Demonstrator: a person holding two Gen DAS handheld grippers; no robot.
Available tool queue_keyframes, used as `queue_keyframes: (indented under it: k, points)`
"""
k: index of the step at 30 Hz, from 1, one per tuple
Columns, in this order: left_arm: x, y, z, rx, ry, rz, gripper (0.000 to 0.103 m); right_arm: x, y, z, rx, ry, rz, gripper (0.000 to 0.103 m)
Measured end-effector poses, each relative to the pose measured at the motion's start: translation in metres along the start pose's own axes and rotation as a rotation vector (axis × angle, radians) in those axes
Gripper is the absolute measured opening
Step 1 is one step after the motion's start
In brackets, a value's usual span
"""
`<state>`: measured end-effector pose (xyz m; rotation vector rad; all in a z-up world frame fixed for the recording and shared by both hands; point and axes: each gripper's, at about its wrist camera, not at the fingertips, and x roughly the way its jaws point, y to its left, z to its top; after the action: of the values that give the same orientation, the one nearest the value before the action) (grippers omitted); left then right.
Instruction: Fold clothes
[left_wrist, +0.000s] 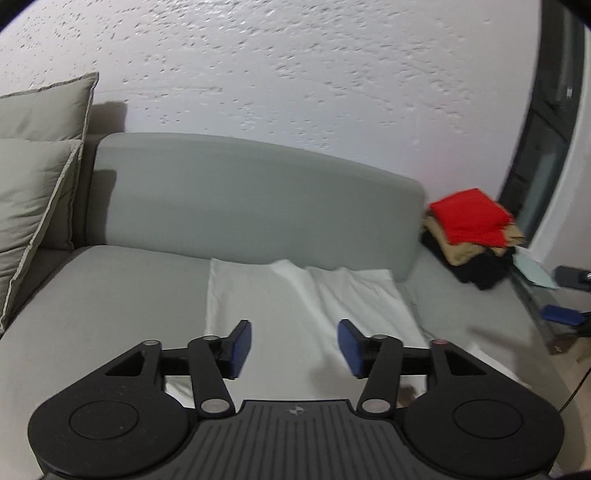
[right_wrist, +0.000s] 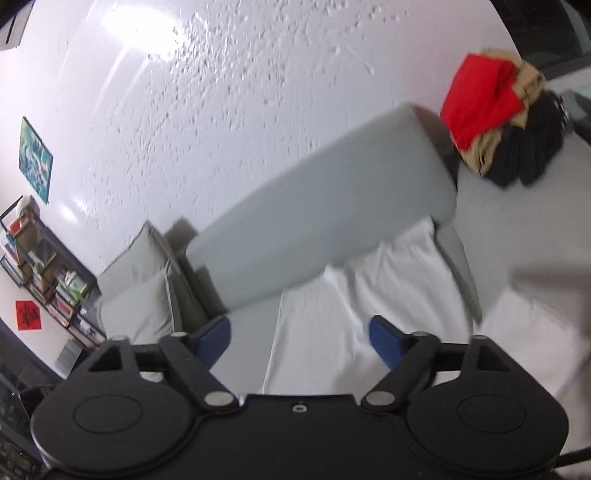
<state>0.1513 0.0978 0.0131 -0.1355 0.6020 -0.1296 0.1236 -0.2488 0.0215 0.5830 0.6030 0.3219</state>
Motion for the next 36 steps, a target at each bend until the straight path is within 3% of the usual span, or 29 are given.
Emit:
queue_keyframes:
  k: [4,7,9,10,11,14,16,19,22,26,27,28,29,30,32,35,36]
  points:
    - [0.069,0.021,0.003,-0.024,0.063,0.09,0.062,0.061,-0.036,0.024,0.034,0.015,-0.082,0.099]
    - [0.132,0.038,-0.003,-0.034,0.113,0.197,0.059,0.121,-0.079,0.036,0.12,0.069,-0.161,0.097]
    - [0.168,0.053,-0.005,-0.059,0.141,0.254,0.057,0.161,-0.109,0.041,0.166,0.102,-0.221,0.06]
    - [0.185,0.061,-0.004,-0.077,0.153,0.271,0.057,0.181,-0.124,0.044,0.189,0.119,-0.251,0.034]
    - [0.201,0.07,-0.003,-0.096,0.164,0.282,0.057,0.201,-0.139,0.047,0.213,0.135,-0.281,0.029]
    - [0.243,0.092,0.005,-0.132,0.185,0.311,0.06,0.241,-0.169,0.056,0.213,0.124,-0.322,0.033]
    - [0.268,0.104,0.011,-0.154,0.194,0.317,0.06,0.263,-0.187,0.062,0.239,0.107,-0.335,0.051]
    - [0.296,0.113,0.018,-0.198,0.192,0.242,0.058,0.29,-0.215,0.069,0.31,0.095,-0.305,0.051]
    - [0.319,0.107,0.027,-0.154,0.19,0.216,0.054,0.314,-0.234,0.074,0.338,0.089,-0.274,0.038]
    - [0.347,0.091,0.04,-0.039,0.197,0.223,0.045,0.34,-0.231,0.081,0.207,0.069,-0.269,0.034]
    - [0.352,0.086,0.042,-0.009,0.196,0.234,0.035,0.347,-0.228,0.082,0.174,0.072,-0.273,0.034]
    - [0.356,0.081,0.044,0.018,0.191,0.247,0.015,0.353,-0.225,0.083,0.141,0.081,-0.29,0.031]
    - [0.357,0.075,0.046,0.05,0.182,0.278,0.003,0.36,-0.222,0.082,0.108,0.091,-0.311,0.014]
    - [0.357,0.069,0.047,0.086,0.171,0.321,0.004,0.361,-0.216,0.081,0.065,0.086,-0.339,0.005]
    - [0.348,0.058,0.046,0.143,0.114,0.392,0.003,0.362,-0.2,0.079,-0.029,0.065,-0.398,0.005]
    - [0.342,0.048,0.038,0.22,0.067,0.481,0.003,0.333,-0.165,0.072,-0.207,-0.15,-0.499,0.004]
    - [0.347,0.048,0.034,0.239,0.087,0.504,0.004,0.336,-0.164,0.069,-0.228,-0.142,-0.521,0.004]
